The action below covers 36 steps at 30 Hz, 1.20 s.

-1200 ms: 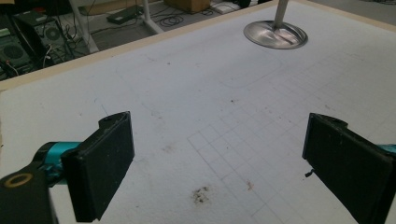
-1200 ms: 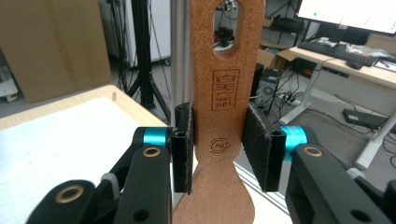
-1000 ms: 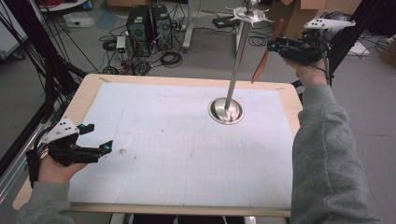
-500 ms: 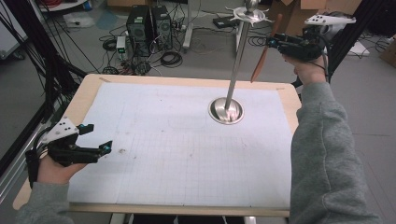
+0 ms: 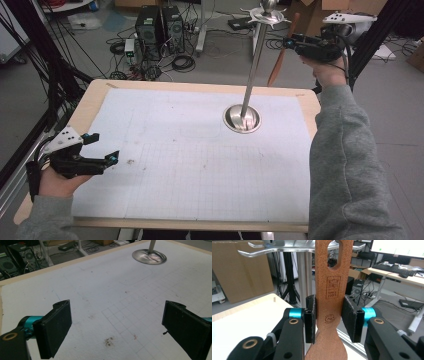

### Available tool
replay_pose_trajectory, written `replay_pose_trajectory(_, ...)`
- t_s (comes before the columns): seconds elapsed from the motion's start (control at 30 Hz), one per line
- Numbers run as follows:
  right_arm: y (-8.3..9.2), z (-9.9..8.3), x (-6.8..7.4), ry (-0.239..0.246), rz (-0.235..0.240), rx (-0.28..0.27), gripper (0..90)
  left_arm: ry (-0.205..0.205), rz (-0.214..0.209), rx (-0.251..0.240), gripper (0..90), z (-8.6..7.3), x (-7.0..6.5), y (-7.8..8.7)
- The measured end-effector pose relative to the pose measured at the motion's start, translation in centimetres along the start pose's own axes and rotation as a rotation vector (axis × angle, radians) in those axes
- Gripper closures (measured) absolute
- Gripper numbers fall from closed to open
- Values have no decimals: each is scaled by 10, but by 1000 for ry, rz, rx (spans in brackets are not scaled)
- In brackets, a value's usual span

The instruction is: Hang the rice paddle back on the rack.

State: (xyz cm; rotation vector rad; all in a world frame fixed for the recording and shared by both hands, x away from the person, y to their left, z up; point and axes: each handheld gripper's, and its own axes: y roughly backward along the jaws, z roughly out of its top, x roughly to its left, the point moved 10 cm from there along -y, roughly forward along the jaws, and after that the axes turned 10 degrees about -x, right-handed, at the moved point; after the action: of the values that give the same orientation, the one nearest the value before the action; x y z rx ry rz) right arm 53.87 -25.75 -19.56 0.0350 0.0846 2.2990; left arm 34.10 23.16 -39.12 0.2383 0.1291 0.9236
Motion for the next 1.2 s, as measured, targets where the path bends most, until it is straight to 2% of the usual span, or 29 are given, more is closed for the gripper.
replay_pose_trajectory(1.2, 1, 1, -13, -14, -16, -9, 655, 1, 1, 18, 96, -5, 2, -3)
